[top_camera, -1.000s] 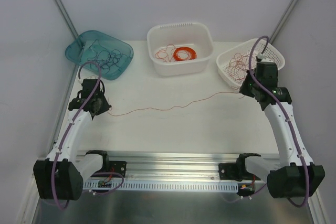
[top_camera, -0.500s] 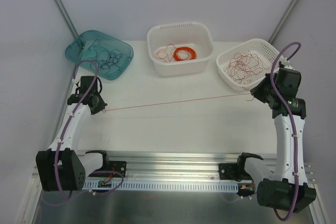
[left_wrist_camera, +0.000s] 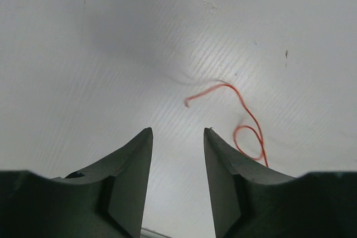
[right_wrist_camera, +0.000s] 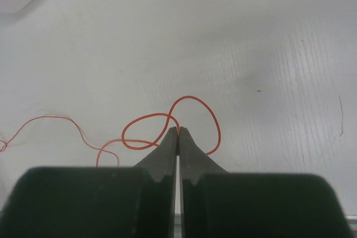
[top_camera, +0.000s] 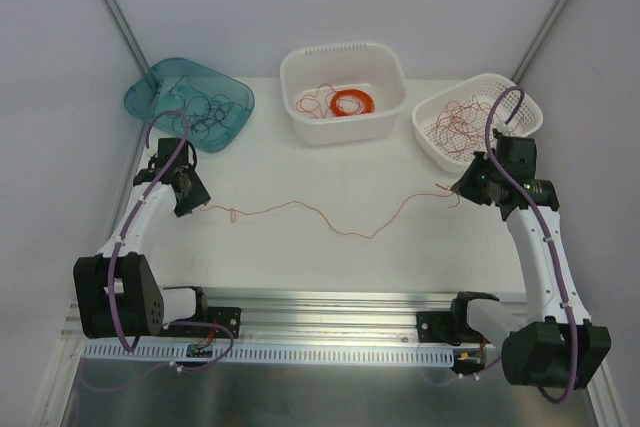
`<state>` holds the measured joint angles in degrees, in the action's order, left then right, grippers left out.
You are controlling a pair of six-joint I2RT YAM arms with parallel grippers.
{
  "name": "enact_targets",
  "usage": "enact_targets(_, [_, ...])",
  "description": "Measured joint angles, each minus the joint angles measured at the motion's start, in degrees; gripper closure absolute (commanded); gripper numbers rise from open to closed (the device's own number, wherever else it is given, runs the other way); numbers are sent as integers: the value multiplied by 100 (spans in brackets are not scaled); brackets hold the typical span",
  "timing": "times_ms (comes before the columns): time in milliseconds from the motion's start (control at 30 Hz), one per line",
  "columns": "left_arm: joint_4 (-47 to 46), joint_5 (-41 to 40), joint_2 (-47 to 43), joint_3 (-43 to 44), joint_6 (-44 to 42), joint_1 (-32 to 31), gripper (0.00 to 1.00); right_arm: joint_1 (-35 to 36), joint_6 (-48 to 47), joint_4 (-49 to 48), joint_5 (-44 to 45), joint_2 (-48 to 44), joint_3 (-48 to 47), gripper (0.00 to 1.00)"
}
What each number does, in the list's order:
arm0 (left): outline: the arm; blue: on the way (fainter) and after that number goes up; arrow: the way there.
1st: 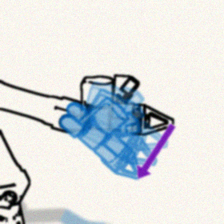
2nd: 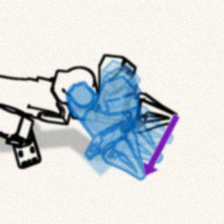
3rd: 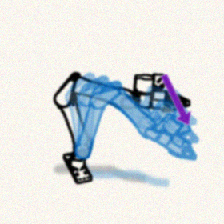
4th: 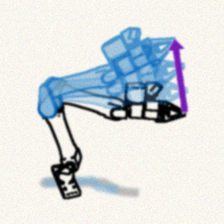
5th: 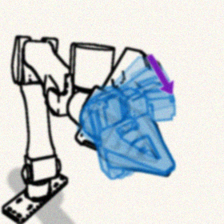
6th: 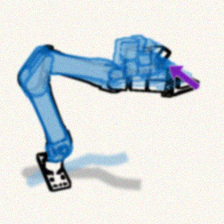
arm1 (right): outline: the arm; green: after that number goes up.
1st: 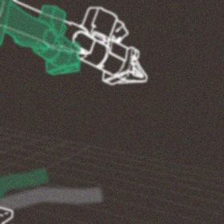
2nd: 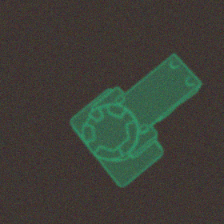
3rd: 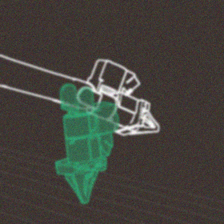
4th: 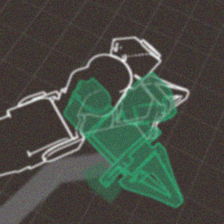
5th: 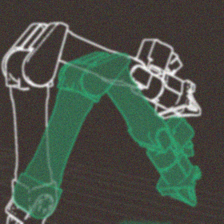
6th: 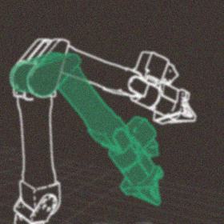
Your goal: Untangle the cables
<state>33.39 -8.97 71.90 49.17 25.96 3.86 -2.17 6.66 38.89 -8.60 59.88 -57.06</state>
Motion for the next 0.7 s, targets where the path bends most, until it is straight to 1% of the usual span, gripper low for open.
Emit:
enact_targets(33, [-17, 11, 0, 0, 2, 0, 53, 0, -4, 26, 96, -2, 0, 99])
enact_targets(67, [-20, 22, 0, 0, -4, 0, 51, -4, -9, 33, 173, -4, -2, 99])
enact_targets(167, [-48, 125, 9, 0, 2, 0, 49, -11, -31, 55, 358, -2, -2, 99])
enact_targets(300, [-144, 363, 90, 7, 35, 0, 46, -11, -72, 50, 387, -2, -4, 99])
enact_targets(400, [-229, 702, 271, 20, 101, 0, 44, -11, -83, 44, 361, 7, -4, 99])
enact_targets(433, [-273, 859, 332, 20, 136, -2, 41, -9, -90, 37, 334, 15, -4, 99])
enact_targets(500, [-345, 1086, 428, 20, 186, -15, 39, -9, -96, 28, 267, 50, -4, 99])
enact_targets(600, [-470, 1419, 496, 20, 243, -136, 32, 48, -168, -9, 83, 142, -4, 96])
enact_targets(633, [-511, 1526, 498, 17, 264, -197, 28, 116, -186, -24, 42, 170, -4, 93])
enact_targets(700, [-597, 1705, 498, 15, 295, -297, 25, 306, -238, -57, -24, 243, -7, 87])
